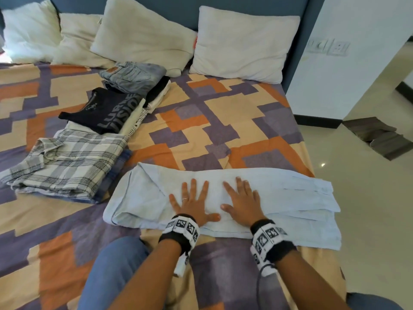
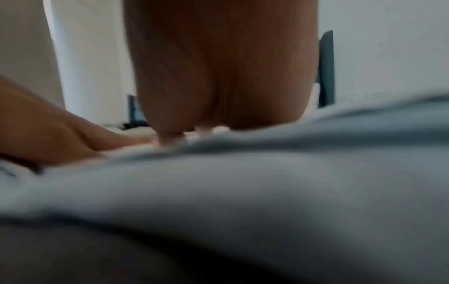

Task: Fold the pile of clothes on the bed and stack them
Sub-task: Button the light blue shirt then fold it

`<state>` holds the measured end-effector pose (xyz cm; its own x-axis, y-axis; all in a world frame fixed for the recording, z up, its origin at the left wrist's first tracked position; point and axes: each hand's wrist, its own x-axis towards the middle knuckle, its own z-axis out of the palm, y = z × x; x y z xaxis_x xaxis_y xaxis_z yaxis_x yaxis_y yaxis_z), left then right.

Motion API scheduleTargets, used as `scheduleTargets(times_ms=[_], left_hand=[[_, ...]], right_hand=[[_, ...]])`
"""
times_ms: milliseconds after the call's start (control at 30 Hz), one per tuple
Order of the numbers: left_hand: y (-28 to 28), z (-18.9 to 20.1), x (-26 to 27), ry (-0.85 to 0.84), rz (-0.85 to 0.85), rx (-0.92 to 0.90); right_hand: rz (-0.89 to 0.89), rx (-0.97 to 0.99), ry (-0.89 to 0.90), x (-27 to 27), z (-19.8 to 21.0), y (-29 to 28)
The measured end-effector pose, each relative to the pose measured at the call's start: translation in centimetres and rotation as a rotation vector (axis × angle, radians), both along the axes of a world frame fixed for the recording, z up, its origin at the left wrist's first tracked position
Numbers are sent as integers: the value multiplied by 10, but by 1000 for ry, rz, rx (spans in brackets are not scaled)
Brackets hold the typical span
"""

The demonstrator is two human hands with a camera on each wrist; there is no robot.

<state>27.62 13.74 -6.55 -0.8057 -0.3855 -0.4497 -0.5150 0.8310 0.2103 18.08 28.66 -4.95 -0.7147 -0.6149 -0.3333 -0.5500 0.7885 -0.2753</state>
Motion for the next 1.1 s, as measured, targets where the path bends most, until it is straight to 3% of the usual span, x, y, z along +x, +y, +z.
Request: scheduleTargets(times_ms=[100,267,367,433,500,533,600,667,767,900,1100], left_hand=[[-4,-5,3,17,-36,1],[-2,-5,3,-6,-41,-27],[8,4,2,-72,-14,-46],[23,14,-4,-106,1,-83],[40,23,-17,-90,-110,-119],[51,27,-25,-64,-210,-104],[80,32,-38,-25,-367,2],[112,27,-46,-24,-402,110],[144,8,-43,-39,-380,40],[143,-3,-39,-29,-392,-23],[151,-2,-39,-42,-441,-145]], right_hand=[[81,151,-91,-32,-3,53],[-173,204,-139,-62,7,142],[-395,12,-133,-72,3,179],[-577,-276,26,-75,0,199],[-813,-544,139,-75,-1,211],[-934,-609,94,-76,-1,217],[-1141,-645,-203,-77,-3,223],[-1243,-671,-478,-78,-9,226],[-1266,-688,-571,-81,-18,229],[-1382,-822,-464,-94,-21,233],[-1217,-871,-534,-112,-2,229]])
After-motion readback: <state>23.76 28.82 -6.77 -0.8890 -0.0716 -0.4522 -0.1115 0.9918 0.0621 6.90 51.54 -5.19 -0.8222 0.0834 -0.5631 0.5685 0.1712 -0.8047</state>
